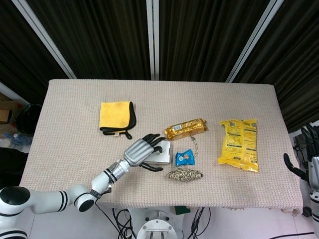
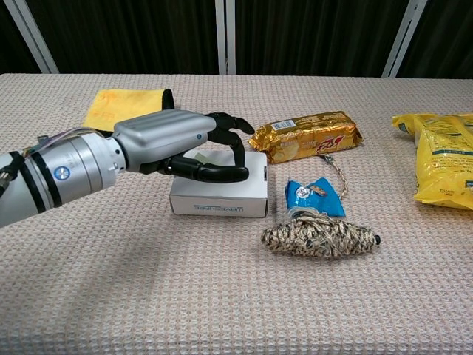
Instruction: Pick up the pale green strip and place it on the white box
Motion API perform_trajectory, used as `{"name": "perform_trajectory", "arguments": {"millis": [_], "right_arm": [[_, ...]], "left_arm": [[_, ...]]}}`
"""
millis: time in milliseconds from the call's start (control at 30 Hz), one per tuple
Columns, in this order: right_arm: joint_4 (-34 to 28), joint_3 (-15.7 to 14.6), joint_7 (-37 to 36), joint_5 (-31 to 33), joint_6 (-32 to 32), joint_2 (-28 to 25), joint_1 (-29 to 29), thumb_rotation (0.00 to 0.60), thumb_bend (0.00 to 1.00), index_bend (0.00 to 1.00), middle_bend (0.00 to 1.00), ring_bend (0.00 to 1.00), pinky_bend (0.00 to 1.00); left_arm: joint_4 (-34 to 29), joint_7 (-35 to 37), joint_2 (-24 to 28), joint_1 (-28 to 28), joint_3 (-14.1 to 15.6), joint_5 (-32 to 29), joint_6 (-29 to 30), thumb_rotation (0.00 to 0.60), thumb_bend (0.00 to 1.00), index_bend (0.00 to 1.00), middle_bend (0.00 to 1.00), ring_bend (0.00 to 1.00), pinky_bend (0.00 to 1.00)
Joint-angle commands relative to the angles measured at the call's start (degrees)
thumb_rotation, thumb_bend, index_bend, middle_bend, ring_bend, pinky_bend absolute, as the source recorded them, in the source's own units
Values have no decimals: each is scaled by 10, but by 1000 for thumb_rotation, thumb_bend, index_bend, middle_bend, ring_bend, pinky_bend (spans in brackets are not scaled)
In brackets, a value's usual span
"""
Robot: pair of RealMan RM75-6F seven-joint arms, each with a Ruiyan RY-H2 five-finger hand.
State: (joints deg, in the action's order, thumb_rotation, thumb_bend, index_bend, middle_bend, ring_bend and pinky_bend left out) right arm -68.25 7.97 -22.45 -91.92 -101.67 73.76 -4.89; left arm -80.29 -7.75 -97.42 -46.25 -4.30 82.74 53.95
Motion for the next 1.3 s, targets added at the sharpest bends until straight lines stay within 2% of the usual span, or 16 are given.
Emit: {"name": "perform_trajectory", "arguments": {"millis": [33,567,767,967,1067,1133,1233,1300], "right_arm": [[-1,0,1,-1,-1,0,0,600,323,0,0,0,0],[0,-1,1,2,3,0,0,600,323,0,0,0,0],[0,2,-2,3,-1,-2,0,600,323,0,0,0,0],[0,2,-6,3,-2,-4,2,600,323,0,0,0,0],[3,1,-8,5,0,-5,3,600,323,0,0,0,0],[7,-3,-6,8,7,-6,5,600,316,0,0,0,0],[5,-10,22,26,35,-13,11,600,282,0,0,0,0],[-1,-17,53,39,60,-22,15,600,253,0,0,0,0]], "left_arm": [[-1,-2,0,1,2,0,-1,0,0,357,85,0,122],[19,3,-11,0,5,-5,-13,0,0,359,85,0,121],[7,3,-2,5,0,3,6,0,0,360,85,0,121],[-48,-11,55,40,-2,22,80,0,0,333,85,0,122],[-85,-37,106,79,10,20,127,11,0,297,84,0,122],[-101,-49,140,113,22,21,169,39,0,271,84,0,122],[-94,-44,173,164,41,28,233,55,0,249,85,0,122],[-64,-30,187,207,58,38,285,59,0,239,85,0,122]]}}
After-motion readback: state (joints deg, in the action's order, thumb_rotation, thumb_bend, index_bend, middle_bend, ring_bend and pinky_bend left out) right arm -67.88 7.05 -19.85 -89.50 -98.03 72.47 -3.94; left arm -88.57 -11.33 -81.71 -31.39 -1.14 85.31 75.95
